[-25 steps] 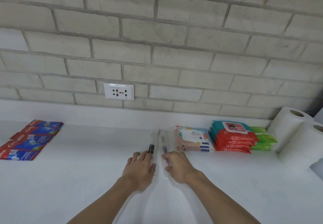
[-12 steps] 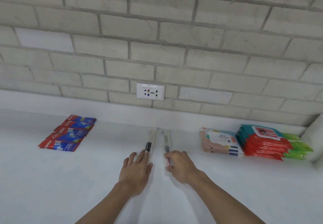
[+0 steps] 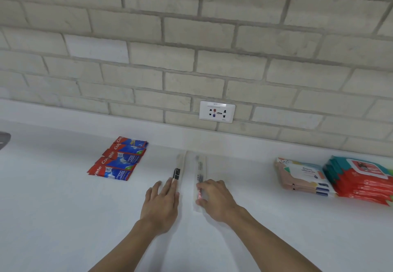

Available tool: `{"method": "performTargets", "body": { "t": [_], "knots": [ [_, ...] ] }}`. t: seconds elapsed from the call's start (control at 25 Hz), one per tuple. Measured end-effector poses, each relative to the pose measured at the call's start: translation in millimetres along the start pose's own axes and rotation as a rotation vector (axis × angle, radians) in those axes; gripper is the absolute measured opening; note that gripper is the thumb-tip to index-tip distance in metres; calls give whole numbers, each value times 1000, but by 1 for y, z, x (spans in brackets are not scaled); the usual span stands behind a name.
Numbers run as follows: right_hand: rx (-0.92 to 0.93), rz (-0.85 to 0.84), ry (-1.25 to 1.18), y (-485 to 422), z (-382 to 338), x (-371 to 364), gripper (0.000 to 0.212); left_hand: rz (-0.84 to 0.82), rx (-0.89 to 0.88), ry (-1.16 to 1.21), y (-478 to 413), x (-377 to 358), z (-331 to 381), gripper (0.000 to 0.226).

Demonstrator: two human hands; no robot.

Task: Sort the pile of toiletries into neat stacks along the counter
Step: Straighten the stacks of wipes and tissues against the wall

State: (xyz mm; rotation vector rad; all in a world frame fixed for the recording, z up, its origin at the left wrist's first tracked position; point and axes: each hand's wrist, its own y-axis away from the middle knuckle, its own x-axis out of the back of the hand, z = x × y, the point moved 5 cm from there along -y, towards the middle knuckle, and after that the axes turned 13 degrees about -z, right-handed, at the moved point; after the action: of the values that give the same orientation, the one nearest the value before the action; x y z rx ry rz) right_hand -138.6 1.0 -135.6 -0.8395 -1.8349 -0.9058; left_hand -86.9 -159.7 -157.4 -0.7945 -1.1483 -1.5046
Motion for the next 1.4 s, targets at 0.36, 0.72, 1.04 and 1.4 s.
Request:
{"method": "performTargets", "body": {
  "t": [0.36, 0.72, 1.04, 1.4],
  "knots": [
    [2, 1, 22, -31, -46, -5, 37, -26, -6, -25, -13, 22, -49, 53],
    [-21, 19, 16, -59, -78, -9, 42, -58, -28, -34, -28, 35, -76, 53],
    [-33, 38, 26, -72, -91, -11, 43, -36, -60, 7, -26, 37, -77, 52],
    [-17, 12, -23, -70, -90, -13, 36, -35, -78, 42, -26, 34, -79, 54]
  ]
}}
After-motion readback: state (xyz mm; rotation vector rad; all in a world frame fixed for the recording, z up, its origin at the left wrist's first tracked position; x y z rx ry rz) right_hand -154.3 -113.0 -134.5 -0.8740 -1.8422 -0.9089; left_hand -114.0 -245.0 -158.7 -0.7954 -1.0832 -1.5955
